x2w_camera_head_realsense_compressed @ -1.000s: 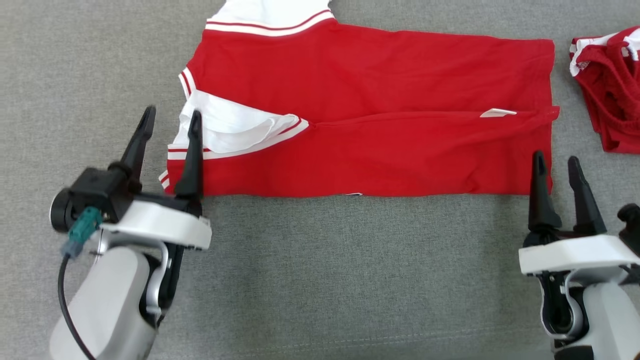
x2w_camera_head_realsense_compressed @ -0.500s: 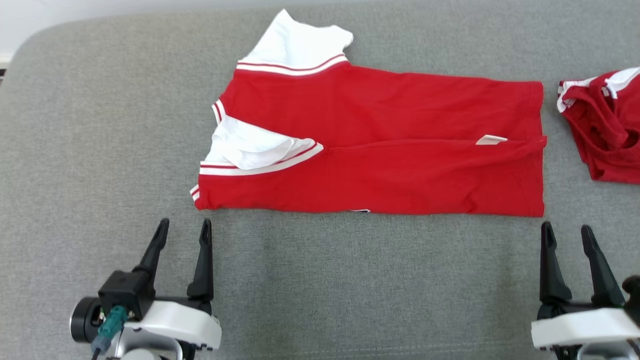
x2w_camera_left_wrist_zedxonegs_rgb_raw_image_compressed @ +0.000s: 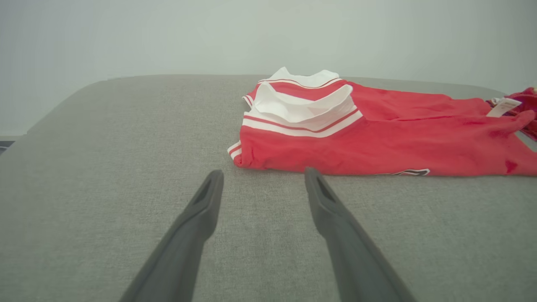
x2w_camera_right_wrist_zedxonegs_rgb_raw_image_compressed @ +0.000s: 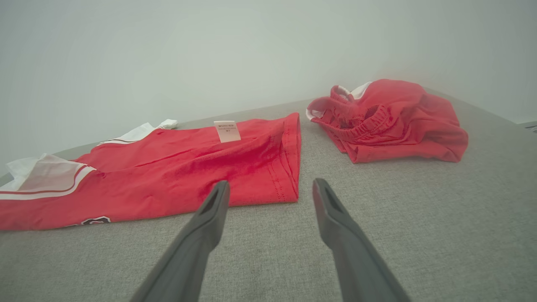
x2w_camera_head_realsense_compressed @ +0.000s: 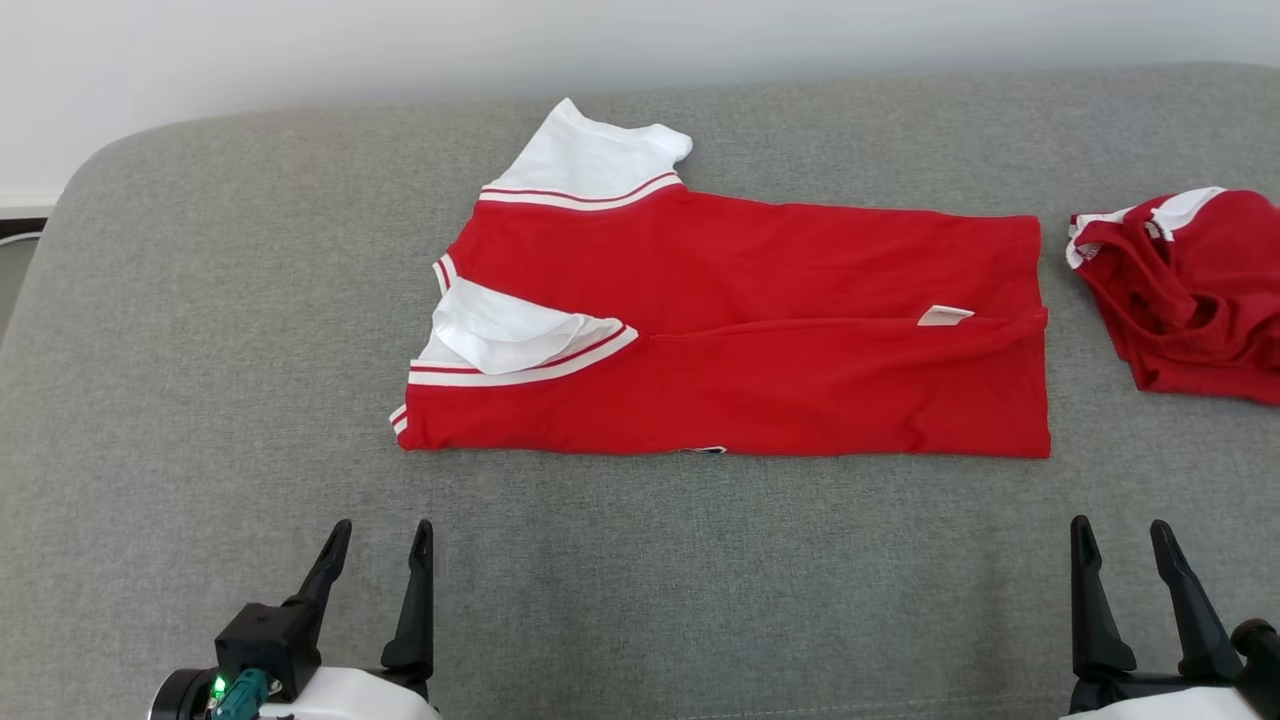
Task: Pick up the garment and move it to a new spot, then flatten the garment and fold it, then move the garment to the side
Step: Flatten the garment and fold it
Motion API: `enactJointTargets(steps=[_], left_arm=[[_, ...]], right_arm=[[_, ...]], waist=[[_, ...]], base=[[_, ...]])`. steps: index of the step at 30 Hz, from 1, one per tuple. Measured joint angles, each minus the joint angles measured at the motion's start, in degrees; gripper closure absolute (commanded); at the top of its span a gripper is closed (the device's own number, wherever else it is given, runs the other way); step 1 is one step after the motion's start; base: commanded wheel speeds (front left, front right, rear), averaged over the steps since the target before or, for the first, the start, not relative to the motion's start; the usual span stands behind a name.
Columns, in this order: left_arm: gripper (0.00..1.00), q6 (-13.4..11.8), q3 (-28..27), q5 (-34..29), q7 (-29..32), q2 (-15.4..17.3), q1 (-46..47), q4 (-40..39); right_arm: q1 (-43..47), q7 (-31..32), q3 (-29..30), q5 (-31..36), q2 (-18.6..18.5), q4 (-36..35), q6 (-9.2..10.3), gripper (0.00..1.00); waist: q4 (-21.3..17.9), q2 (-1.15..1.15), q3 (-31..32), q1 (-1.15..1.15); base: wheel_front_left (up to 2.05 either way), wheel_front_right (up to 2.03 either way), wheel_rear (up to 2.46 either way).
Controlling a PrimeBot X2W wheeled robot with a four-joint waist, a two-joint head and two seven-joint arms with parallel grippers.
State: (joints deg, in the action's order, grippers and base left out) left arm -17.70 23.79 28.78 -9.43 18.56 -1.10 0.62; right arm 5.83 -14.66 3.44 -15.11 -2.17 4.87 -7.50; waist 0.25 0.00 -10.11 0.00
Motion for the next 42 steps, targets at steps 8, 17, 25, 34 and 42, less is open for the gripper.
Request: enactJointTargets(steps=[8,17,25,34,42], left_arm=[[0.0,1.6,-0.6,2.6,1.4,0.6,0.8,1.0],[0.0,5.2,-2.6,6.2,1.9,0.7,6.6,7.8],[0.0,8.7,-4.4,9.6,2.3,0.4,13.7,15.7],[0.0,11.7,-4.8,10.6,0.7,-0.1,19.1,21.3],[0.0,12.8,-4.2,10.6,-0.2,-0.8,22.0,22.9]], right_arm=[[-1.0,0.0,-0.9,-2.6,0.0,2.2,0.0,0.0],[-8.9,0.0,-3.4,-3.8,0.0,8.4,0.0,0.0],[-16.3,0.0,-5.7,-6.6,-0.1,13.3,0.0,0.0],[-21.3,0.0,-6.0,-7.5,-0.2,18.3,0.0,0.0],[-24.5,0.0,-5.9,-7.5,-0.3,21.7,0.0,0.0]], waist=[[-1.6,0.0,-0.7,0.0],[-4.0,0.0,-3.5,0.0],[-5.6,0.0,-7.8,0.0],[-6.1,0.0,-11.3,0.0],[-5.5,0.0,-12.9,0.0]], base=[[0.0,0.0,0.0],[0.0,0.0,0.0],[0.0,0.0,0.0],[0.0,0.0,0.0],[0.0,0.0,0.0]])
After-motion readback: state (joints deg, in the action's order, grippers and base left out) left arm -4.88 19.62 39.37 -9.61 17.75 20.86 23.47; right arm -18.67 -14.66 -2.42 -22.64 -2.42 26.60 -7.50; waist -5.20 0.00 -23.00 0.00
